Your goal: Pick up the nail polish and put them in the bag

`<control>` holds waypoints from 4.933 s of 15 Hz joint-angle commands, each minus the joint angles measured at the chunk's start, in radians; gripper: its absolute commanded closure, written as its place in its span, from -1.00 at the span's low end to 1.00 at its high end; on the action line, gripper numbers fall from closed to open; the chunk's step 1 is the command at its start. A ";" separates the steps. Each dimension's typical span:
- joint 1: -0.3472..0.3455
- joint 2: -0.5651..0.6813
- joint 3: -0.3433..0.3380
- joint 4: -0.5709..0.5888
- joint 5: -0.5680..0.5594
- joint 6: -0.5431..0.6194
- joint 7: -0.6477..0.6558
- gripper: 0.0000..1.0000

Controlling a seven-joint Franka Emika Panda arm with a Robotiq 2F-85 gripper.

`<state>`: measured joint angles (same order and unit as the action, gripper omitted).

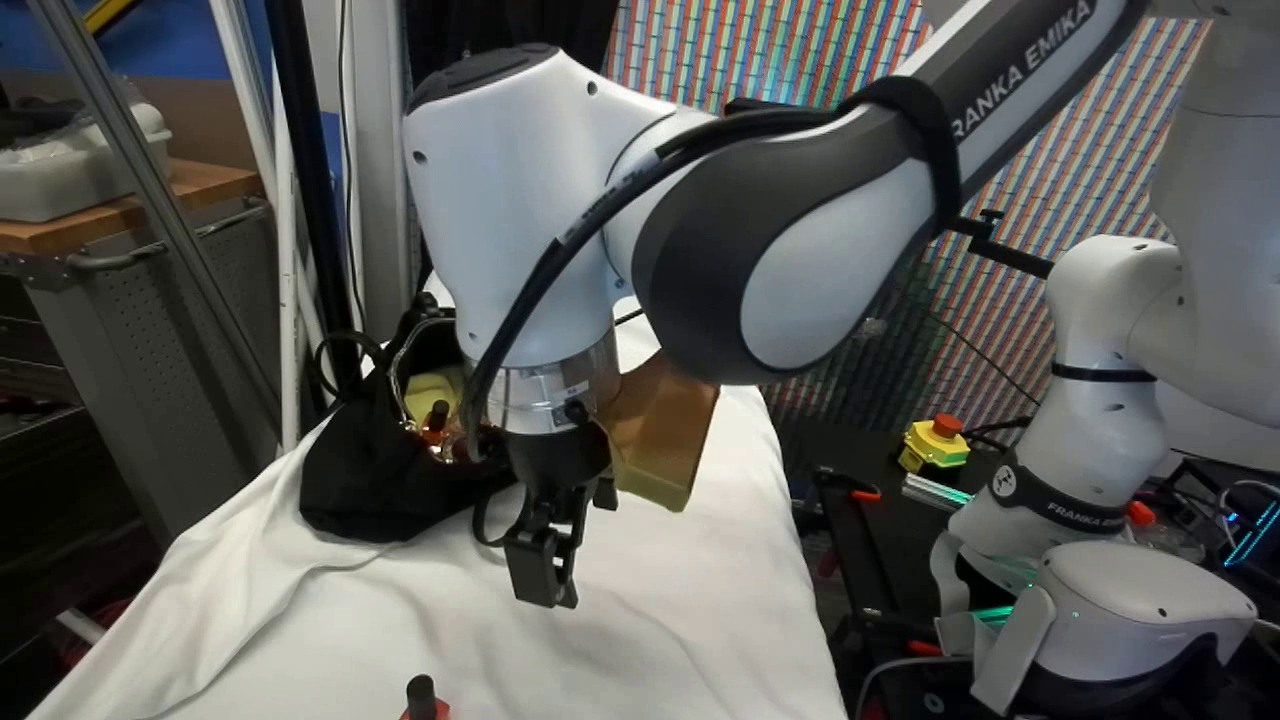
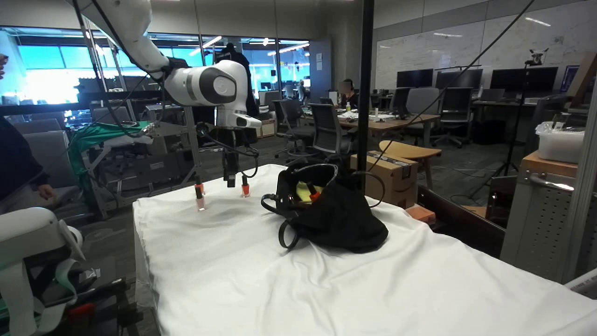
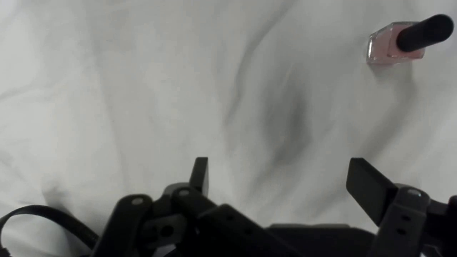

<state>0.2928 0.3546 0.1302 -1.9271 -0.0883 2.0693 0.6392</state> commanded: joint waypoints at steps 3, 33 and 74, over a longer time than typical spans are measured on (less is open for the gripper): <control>0.018 0.023 0.025 0.000 0.044 0.026 -0.027 -1.00; 0.090 0.078 0.079 -0.182 0.152 0.376 -0.104 -1.00; 0.148 0.040 0.066 -0.232 0.066 0.439 -0.090 -1.00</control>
<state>0.4494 0.3923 0.1883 -2.1547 -0.0361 2.4977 0.5811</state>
